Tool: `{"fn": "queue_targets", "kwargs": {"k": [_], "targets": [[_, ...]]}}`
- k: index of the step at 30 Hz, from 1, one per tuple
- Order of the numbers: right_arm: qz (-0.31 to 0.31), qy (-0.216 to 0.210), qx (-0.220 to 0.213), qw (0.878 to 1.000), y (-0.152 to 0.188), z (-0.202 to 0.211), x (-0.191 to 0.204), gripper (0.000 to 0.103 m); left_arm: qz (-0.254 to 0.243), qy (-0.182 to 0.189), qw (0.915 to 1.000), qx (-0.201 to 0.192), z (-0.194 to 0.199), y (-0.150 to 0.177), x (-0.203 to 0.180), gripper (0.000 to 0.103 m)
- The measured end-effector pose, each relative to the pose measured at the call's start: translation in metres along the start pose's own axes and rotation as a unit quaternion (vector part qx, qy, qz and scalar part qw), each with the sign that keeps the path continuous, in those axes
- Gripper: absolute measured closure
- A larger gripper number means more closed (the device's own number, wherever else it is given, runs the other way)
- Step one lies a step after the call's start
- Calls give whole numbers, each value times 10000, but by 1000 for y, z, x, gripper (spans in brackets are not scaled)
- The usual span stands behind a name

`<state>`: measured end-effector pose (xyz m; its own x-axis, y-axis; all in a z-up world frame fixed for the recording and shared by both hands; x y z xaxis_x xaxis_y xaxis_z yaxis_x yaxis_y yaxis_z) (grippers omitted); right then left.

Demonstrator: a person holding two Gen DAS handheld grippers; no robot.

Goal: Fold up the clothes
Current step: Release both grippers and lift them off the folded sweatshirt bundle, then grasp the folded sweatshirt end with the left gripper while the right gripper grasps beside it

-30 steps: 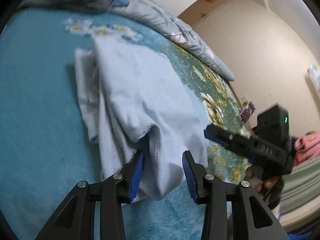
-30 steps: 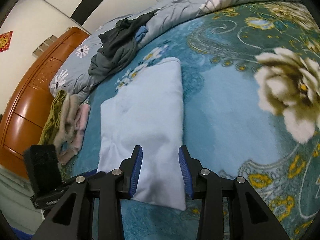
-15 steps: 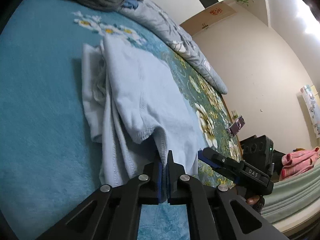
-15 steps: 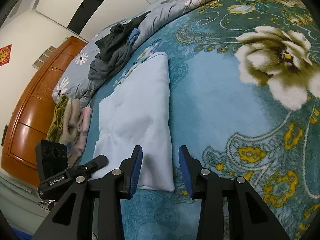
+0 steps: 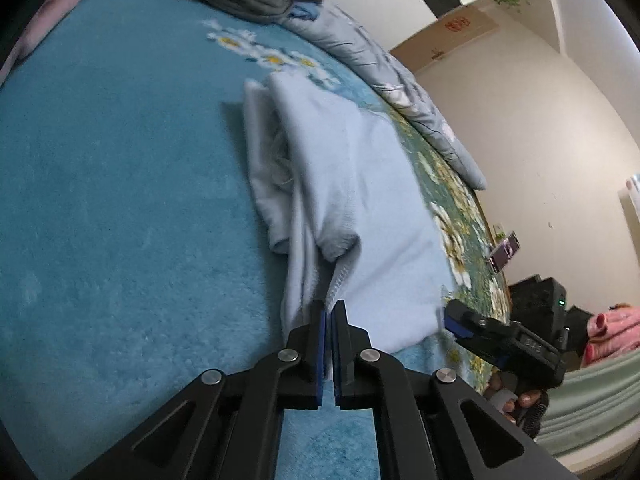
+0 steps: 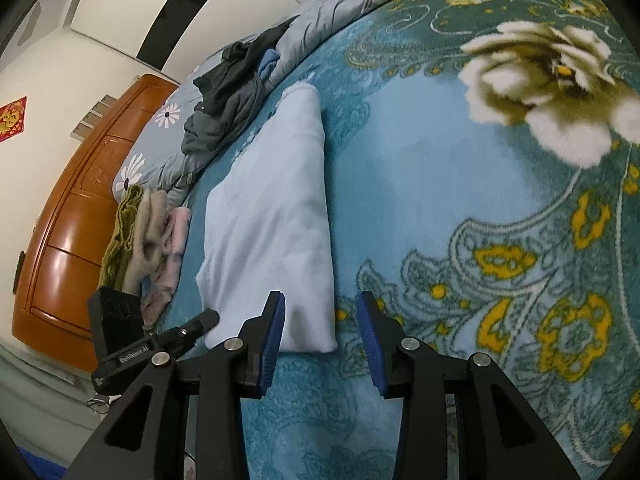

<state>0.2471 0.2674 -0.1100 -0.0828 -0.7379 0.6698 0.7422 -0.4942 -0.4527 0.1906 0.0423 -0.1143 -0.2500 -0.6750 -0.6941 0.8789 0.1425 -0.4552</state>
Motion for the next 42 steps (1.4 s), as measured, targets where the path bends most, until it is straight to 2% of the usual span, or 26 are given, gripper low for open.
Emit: {"fn": "queue_targets", "kwargs": {"k": [4, 6, 7, 10, 15, 16, 19, 22, 24, 31, 33, 35, 36, 39, 41, 42], "targets": [[-63, -90, 34, 9999, 4, -2, -1, 63, -219, 146, 9994, -234, 13, -17, -9, 99], [-90, -146, 47, 9998, 5, -3, -1, 63, -286, -36, 9986, -435, 15, -34, -5, 94], [-103, -176, 54, 9998, 5, -4, 0, 63, -267, -114, 9981, -544, 14, -44, -1, 87], [-120, -236, 70, 9996, 7, -5, 1, 63, 27, -197, 9967, -785, 6, -75, 19, 46], [-144, -296, 71, 9994, 9, -4, 1, 63, 273, -676, 9941, -804, -28, -105, 50, 42], [-152, -307, 72, 9994, 10, -4, 1, 63, 318, -709, 9940, -774, -34, -109, 54, 39], [-165, -338, 81, 9993, 9, -5, 1, 63, 390, -492, 9956, -698, -49, -111, 56, 35], [-190, -380, 88, 9991, 9, -6, 1, 63, 412, -88, 9975, -564, -63, -113, 48, 31], [-243, -436, 86, 9987, 8, -7, 0, 63, 335, 10, 9982, -492, -71, -115, 41, 29], [-332, -566, 45, 9978, 6, -9, 0, 63, 274, 83, 9981, -554, -83, -124, 33, 31], [-361, -587, 16, 9976, 6, -9, 0, 63, 221, 54, 9980, -582, -84, -124, 31, 38], [-392, -604, -19, 9974, 6, -9, 0, 63, 199, -52, 9980, -602, -86, -124, 32, 55], [-408, -609, -33, 9973, 6, -10, 1, 63, 207, -93, 9978, -615, -87, -124, 33, 59], [-557, -578, -62, 9968, 4, -11, -3, 72, 385, -162, 9969, -665, -88, -124, 39, 77], [-762, -635, -28, 9951, 2, -13, -7, 90, 524, -120, 9961, -695, -88, -123, 41, 83], [-864, -663, -11, 9941, 1, -14, -9, 94, 595, -85, 9957, -709, -87, -123, 42, 84]]}}
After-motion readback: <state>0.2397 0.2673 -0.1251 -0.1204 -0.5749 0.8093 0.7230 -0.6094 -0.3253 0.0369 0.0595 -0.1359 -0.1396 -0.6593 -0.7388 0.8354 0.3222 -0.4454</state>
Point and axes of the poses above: each gripper's, at about its wrist camera, not at the fingertips, and z roughly against the way its jaws point, x to its left, y to its underside, the point moved 7 cm from there along -z, roughly the way its jaws point, and after that the axes turned 10 degrees about -x, right-handed, at the moved point
